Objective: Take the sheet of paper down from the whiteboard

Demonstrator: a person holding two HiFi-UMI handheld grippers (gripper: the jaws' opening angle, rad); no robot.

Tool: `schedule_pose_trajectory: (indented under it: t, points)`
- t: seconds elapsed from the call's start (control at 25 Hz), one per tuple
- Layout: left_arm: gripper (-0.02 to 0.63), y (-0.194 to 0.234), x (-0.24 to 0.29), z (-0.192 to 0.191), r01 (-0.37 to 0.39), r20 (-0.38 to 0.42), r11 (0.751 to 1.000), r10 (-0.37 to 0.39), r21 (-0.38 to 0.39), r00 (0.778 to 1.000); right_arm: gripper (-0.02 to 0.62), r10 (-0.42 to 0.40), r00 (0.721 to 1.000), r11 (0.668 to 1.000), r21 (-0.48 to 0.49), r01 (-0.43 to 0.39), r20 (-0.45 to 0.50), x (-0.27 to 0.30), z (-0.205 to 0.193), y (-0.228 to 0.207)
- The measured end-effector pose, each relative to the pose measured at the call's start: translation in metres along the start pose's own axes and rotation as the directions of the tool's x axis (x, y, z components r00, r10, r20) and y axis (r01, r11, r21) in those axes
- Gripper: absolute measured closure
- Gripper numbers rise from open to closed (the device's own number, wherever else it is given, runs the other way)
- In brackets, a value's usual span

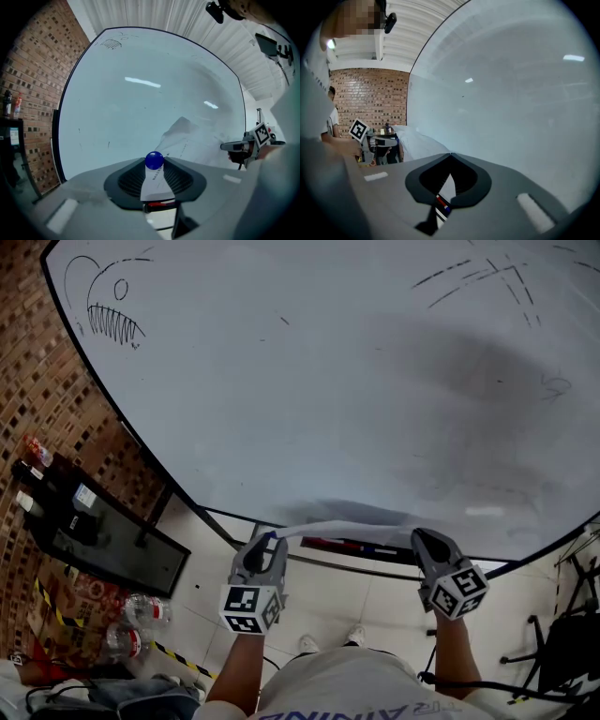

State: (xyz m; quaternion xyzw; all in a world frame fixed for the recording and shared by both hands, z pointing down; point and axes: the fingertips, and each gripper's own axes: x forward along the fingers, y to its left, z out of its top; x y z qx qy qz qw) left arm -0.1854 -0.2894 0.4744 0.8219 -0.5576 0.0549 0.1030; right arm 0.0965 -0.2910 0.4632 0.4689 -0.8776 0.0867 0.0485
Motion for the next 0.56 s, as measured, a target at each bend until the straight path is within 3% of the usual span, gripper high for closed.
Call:
schedule_pose_trajectory:
  t: [0.56]
  points:
    - [0.476, -0.006, 0.010, 0.004, 0.012, 0.001, 1.000, -0.012, 0.008, 1.000, 0.588, -0.046, 0.999, 0.999, 0.015, 0.046, 0.006, -0.013, -0.002, -0.019]
